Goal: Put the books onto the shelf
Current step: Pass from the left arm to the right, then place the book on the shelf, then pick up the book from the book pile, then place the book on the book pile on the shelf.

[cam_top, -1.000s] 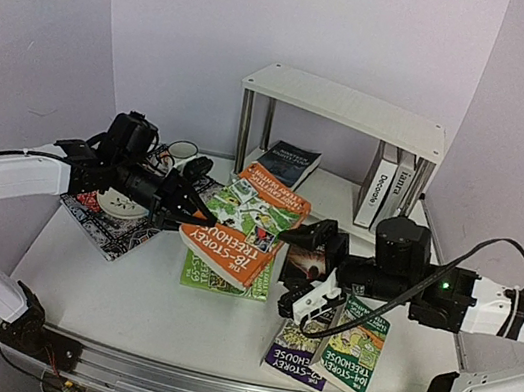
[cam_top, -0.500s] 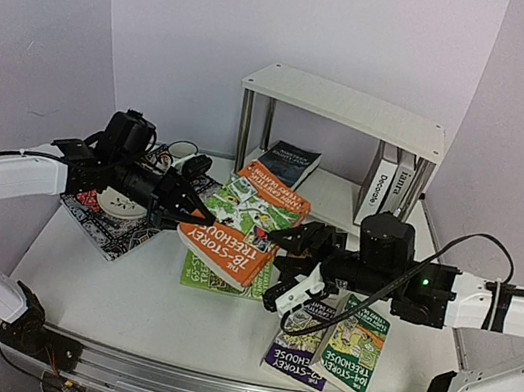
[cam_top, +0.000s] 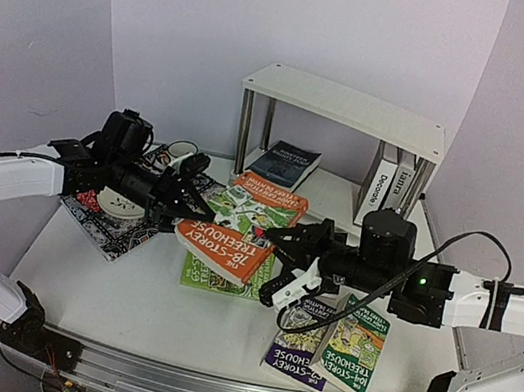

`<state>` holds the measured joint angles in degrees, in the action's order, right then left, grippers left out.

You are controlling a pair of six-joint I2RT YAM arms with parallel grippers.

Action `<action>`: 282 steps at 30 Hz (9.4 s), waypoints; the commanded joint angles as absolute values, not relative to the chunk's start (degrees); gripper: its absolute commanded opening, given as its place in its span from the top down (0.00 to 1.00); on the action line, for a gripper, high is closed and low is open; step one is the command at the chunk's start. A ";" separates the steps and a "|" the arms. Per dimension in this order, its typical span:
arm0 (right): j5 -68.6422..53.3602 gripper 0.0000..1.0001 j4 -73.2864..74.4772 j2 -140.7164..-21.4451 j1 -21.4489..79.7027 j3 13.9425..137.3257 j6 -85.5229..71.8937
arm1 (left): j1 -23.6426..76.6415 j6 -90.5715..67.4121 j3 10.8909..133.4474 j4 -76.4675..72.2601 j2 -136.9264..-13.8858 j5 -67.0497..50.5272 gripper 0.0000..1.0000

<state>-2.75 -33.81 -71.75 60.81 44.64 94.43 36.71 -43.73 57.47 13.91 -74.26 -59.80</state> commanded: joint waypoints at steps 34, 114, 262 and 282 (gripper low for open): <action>42.91 1.00 -30.00 -92.91 44.15 104.76 89.74 | 36.47 -30.47 62.24 26.79 -51.07 -11.30 0.00; 43.23 0.31 17.09 -103.15 33.84 115.07 59.87 | 36.47 -30.32 59.99 26.53 -55.43 -15.92 0.00; -7.46 0.02 -25.68 -86.13 49.76 43.94 -52.26 | 34.99 -49.00 34.53 -20.39 -72.30 -36.05 1.00; -11.50 0.15 -18.01 -70.32 48.57 46.06 -66.79 | 34.80 -53.19 43.35 -20.30 -65.39 -46.56 1.00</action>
<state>-10.25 -18.83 -71.44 48.77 45.36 -63.68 35.11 -52.42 37.58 -14.33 -69.26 -42.03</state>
